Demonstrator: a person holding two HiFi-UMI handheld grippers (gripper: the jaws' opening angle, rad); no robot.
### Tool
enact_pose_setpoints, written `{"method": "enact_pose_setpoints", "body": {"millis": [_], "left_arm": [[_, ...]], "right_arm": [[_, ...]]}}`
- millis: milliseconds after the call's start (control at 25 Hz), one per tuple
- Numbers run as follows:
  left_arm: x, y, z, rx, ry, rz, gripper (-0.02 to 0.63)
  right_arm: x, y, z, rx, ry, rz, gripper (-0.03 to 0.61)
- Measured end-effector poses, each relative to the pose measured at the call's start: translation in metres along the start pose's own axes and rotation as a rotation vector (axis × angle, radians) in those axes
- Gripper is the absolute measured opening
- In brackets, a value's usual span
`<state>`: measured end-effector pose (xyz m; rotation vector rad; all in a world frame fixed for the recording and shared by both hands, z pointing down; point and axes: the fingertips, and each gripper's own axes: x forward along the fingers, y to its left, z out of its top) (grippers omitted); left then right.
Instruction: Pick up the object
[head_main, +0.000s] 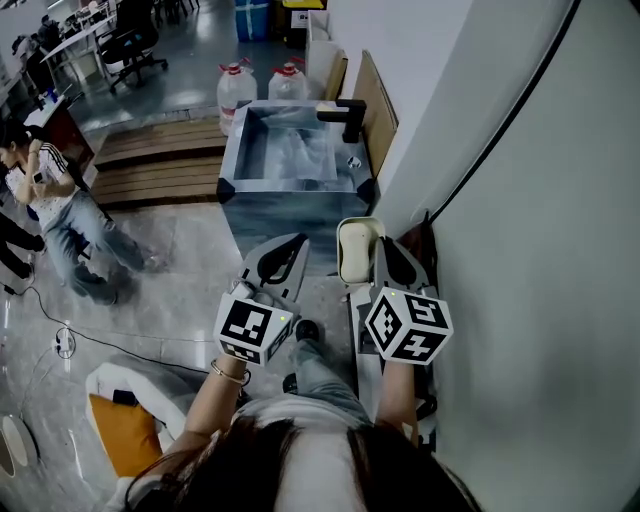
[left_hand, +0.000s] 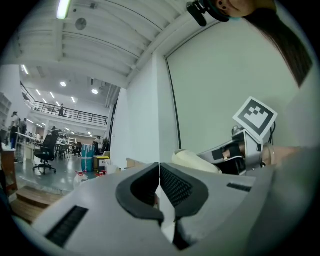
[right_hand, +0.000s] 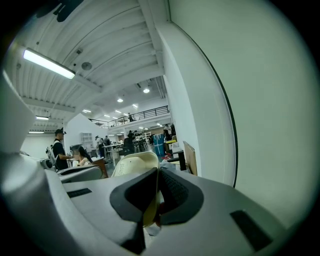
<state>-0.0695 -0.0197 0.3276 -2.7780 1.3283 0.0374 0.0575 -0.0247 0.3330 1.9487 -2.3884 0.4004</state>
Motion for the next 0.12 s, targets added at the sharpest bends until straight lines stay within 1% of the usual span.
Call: {"method": "enact_pose_setpoints", "body": {"millis": [120], "left_arm": [[0.0108,0.0044,-0.0026,-0.001,0.005,0.000,0.009]], "right_arm": [[0.0097,-0.0058,0.0006,0.001,0.006,-0.001,0.034]]}}
